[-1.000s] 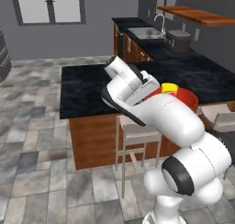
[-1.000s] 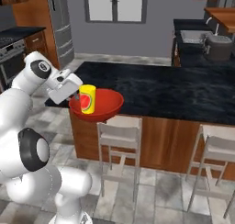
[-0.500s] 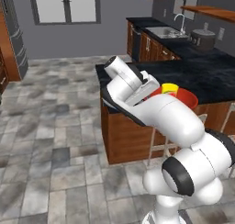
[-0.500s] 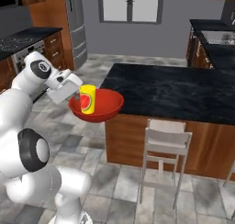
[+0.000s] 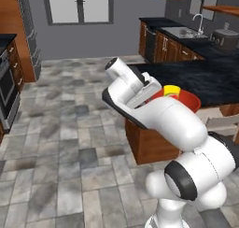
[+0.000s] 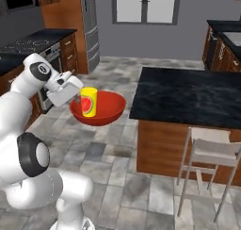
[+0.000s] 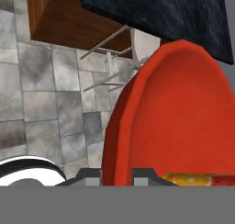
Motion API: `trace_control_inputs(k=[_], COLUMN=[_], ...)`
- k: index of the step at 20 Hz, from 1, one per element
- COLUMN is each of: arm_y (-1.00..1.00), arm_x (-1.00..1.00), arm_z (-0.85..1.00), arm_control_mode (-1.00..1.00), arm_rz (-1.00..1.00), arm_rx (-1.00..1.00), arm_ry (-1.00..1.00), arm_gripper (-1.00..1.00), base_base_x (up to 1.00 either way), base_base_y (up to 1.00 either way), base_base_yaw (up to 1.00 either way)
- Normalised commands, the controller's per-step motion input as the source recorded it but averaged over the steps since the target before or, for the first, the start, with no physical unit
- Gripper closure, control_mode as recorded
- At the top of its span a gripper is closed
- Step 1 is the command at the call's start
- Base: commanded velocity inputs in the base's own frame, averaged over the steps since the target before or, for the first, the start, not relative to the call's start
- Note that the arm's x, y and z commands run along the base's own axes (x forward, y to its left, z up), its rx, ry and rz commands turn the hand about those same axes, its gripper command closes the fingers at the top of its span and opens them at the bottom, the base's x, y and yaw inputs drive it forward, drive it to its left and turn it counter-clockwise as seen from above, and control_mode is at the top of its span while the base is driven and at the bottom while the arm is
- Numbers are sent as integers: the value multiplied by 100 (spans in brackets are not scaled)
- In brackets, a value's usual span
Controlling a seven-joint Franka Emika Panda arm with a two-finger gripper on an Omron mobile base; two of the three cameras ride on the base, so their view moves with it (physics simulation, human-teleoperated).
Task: Place the cup inside the bowl on the dining table and move the bowl to any counter.
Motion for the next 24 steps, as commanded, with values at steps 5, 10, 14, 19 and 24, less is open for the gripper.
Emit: trace_control_inputs(k=[5,10,14,19,24], arm_y=[0,0,0,0,0], arm_x=[0,0,0,0,0], arm_z=[0,0,0,0,0], arm_control_mode=[100,100,100,100,100], arm_rz=[0,0,0,0,0], arm_rx=[0,0,0,0,0], arm_ry=[0,0,0,0,0], arm_gripper=[100,100,100,100,100], base_base_x=[86,89,76,87,80], base_base_y=[50,42,34,35,67], base_base_yaw=[-10,-10,-8,-8,-11])
